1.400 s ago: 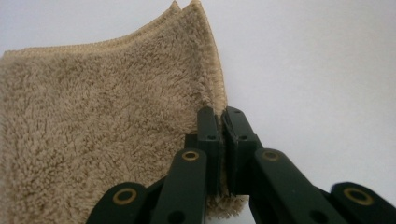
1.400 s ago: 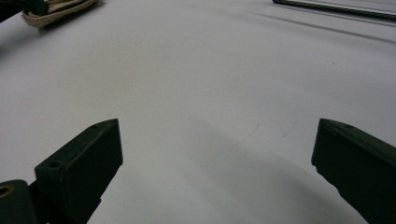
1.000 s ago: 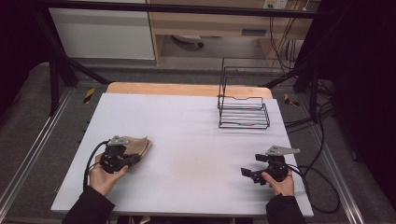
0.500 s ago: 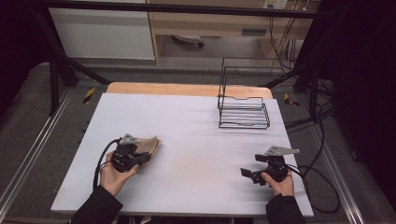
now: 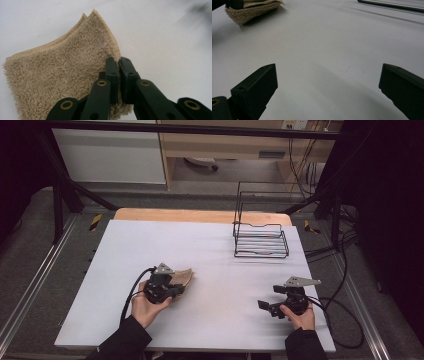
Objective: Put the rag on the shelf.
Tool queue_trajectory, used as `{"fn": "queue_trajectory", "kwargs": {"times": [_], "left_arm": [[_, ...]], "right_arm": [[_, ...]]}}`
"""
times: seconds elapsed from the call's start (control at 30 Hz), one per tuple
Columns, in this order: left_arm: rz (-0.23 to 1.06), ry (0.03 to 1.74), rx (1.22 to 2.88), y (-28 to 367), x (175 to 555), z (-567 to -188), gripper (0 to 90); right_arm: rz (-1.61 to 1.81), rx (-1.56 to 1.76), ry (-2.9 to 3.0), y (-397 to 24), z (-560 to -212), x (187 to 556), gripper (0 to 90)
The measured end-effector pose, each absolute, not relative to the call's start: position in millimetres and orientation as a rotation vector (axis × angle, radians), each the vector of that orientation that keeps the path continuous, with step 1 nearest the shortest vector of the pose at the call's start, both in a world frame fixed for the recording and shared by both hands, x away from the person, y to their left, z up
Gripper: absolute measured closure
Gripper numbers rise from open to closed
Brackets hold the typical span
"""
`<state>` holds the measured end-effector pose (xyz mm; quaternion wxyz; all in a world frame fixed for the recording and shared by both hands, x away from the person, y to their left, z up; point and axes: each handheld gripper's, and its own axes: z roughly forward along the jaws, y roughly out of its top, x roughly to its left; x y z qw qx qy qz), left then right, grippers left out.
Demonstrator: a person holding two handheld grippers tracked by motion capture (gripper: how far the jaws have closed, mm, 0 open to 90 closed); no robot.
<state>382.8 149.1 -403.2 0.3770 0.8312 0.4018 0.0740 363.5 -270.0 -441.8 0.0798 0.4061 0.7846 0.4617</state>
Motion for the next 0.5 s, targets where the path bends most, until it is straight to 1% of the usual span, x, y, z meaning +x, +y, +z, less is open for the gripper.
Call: {"fn": "queue_trajectory", "kwargs": {"times": [0.33, 0.5], "left_arm": [[0.144, 0.933, 2.161, 108, 378, -405, 85.3], [0.141, 0.874, 2.222, 93, 371, -411, 85.3]], "right_arm": [[1.385, 1.220, 2.344, -270, -441, 364, 2.5], [1.385, 1.220, 2.342, -270, -441, 363, 2.5]]}}
